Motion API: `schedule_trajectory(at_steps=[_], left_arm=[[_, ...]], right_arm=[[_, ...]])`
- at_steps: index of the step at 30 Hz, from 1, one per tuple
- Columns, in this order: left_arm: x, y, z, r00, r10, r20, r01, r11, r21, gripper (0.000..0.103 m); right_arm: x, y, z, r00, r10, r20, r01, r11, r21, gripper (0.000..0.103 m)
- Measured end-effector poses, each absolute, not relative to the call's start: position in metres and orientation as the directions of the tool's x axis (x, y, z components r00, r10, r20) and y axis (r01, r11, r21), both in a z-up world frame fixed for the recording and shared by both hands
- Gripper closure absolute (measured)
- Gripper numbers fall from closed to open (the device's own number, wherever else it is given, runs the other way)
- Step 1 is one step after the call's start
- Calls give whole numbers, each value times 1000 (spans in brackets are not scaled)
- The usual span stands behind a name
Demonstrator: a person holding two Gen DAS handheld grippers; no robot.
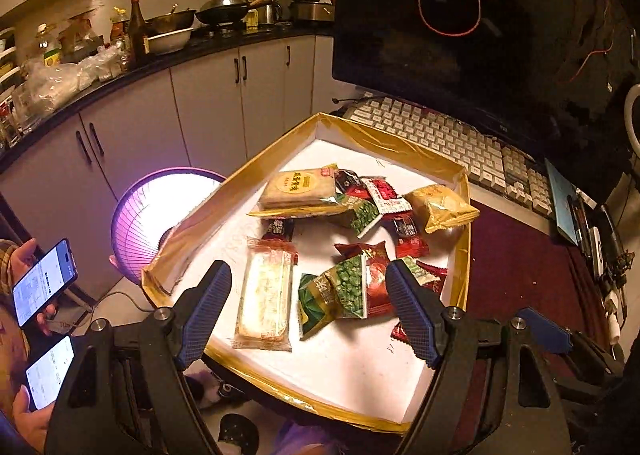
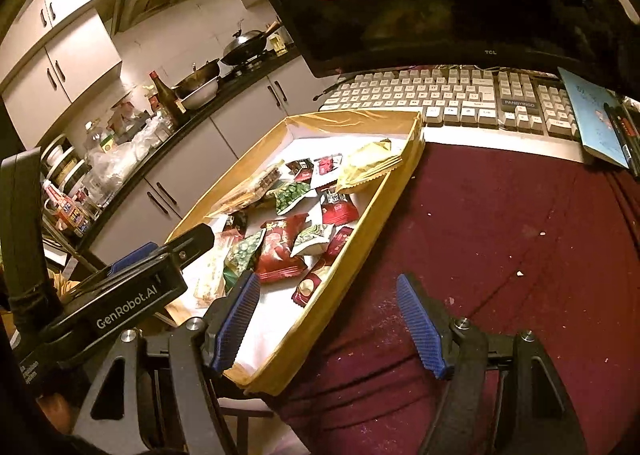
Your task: Organize snacks
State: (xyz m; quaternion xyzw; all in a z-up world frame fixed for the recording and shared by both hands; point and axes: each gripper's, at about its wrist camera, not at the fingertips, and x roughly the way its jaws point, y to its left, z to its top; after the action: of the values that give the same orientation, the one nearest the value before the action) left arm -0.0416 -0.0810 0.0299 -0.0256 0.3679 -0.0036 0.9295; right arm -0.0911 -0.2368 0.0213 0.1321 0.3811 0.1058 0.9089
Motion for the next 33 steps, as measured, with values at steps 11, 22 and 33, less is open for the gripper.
schedule_trajectory(at_steps=[11,22,33], left_arm=[[-37,-71,29,747,-10,-665,-27,999,-45,23],[-31,-60,20,733,-33,-680,-11,998,-61,23],[-26,-56,12,702,-16,-712,2,1000,-21,22]], right_arm=[[-81,-235,28,697,272,-664,-59,944,325,30],[-64,-213,28,689,249,-681,-71,958,278,30],[-55,-200,28,688,198,-698,-44,972,232,30]])
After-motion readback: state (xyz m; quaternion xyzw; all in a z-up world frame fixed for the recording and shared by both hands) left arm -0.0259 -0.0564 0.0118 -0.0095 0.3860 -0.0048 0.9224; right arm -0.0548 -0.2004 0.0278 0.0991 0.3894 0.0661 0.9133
